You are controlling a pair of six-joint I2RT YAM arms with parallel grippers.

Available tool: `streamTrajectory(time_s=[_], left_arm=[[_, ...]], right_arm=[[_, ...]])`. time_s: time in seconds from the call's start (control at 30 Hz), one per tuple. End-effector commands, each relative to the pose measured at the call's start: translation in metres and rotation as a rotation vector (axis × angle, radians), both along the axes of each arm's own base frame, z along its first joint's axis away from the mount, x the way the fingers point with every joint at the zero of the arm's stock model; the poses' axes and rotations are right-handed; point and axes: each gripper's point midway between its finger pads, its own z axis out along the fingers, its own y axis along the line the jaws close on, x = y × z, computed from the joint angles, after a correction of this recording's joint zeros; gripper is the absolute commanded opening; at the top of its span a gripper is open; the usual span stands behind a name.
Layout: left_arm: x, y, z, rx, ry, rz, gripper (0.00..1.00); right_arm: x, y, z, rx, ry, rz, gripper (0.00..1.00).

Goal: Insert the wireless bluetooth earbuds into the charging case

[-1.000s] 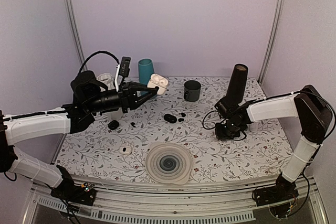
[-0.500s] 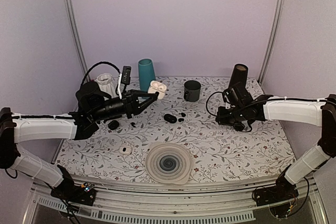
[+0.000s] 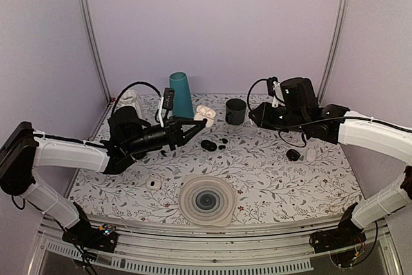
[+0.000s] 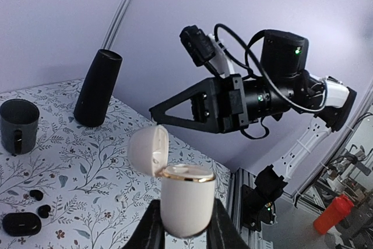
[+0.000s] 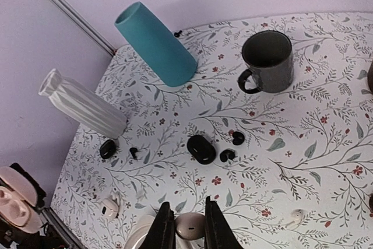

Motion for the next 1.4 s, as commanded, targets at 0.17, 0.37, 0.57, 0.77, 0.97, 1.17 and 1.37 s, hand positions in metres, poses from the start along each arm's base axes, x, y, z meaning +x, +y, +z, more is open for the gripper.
streamTrajectory(time_s=[0.17, 0.37, 0.57, 0.77, 0.97, 1.17, 1.37], left_arm=[[-0.007, -0.027, 0.023, -0.074, -0.041, -0.052, 0.0], [-0.009, -0.035, 0.024, -0.085, -0.029, -0.066, 0.0], [-0.011, -0.039, 0.022, -0.078, -0.03, -0.052, 0.0], [-0.012, -0.044, 0.027, -0.054, -0.065, -0.013, 0.0], [-0.014, -0.047, 0.031, -0.03, -0.1, 0.005, 0.0], [-0.016, -0.046, 0.035, -0.028, -0.123, 0.013, 0.0], [-0.018, -0.047, 0.045, -0.025, -0.159, 0.021, 0.0]], right_arm=[[-0.021, 0.034, 0.1, 0.237, -0.234, 0.052, 0.14], [-0.035, 0.047, 0.124, 0.305, -0.298, 0.079, 0.14], [-0.049, 0.058, 0.139, 0.366, -0.341, 0.095, 0.14], [-0.058, 0.07, 0.141, 0.423, -0.339, 0.11, 0.15], [-0.063, 0.083, 0.137, 0.431, -0.339, 0.146, 0.15], [-0.064, 0.089, 0.128, 0.426, -0.33, 0.159, 0.15], [-0.065, 0.094, 0.118, 0.419, -0.314, 0.176, 0.15]])
